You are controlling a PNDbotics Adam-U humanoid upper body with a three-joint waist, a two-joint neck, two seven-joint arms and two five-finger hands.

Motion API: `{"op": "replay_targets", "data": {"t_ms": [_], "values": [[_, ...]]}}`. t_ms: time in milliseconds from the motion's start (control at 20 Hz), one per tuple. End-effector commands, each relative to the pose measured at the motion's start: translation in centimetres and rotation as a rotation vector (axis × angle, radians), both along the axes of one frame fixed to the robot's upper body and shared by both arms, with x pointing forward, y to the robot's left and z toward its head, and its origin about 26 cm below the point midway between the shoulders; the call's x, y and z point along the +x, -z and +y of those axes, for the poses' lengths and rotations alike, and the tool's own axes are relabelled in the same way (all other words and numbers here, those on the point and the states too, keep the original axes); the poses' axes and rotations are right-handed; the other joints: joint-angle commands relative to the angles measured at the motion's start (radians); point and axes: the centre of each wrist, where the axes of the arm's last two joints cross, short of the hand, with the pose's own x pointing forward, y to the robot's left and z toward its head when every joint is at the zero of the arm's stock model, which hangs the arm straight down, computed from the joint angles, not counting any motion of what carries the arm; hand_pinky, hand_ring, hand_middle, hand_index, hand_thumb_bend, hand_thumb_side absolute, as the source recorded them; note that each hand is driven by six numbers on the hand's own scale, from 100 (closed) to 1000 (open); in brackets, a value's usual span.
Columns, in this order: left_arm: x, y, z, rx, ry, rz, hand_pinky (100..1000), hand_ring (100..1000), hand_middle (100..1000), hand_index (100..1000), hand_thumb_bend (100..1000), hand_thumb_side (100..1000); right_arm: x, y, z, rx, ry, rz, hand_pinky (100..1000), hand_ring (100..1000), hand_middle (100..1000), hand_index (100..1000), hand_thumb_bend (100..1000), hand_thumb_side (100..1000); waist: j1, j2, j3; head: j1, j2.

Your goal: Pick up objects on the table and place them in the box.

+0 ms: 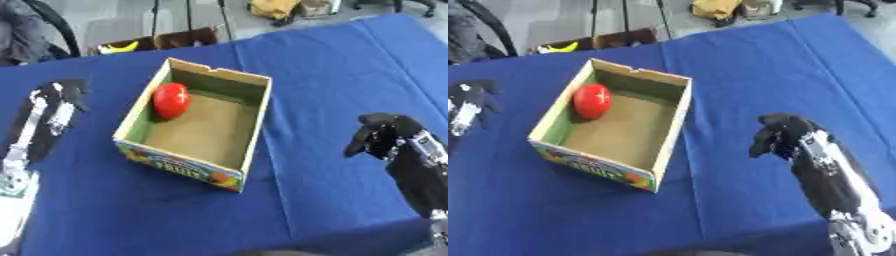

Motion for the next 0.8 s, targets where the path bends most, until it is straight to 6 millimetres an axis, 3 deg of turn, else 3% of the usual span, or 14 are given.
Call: {"op": "replay_targets", "data": {"t_ms": [50,500,800], "values": [[-0.56,-1.55,0.18,-0.045,-0.006,-0.02,303,525,642,803,237,1000,-0.08,-0.79,-0.15,-0.005,0.004,-0.031,576,557,543,745,100,788,-0.004,-0.016,0.002,-0.003,0.008],[-1.11,-1.86,0.34,-0.183,0.04,0.014,301,521,635,799,246,1000,-0.17,-0.64,-0.29,-0.001,0.021,-0.022,574,558,542,744,100,800,-0.006,-0.02,0.014,0.015,0.015],[-1.3,-2.06,0.64,-0.262,0.083,0.023,303,522,635,800,254,1000,-0.27,-0.47,-0.46,-0.005,0.036,-0.016,574,560,541,744,100,804,-0.007,-0.019,0.048,0.029,0.012]]}}
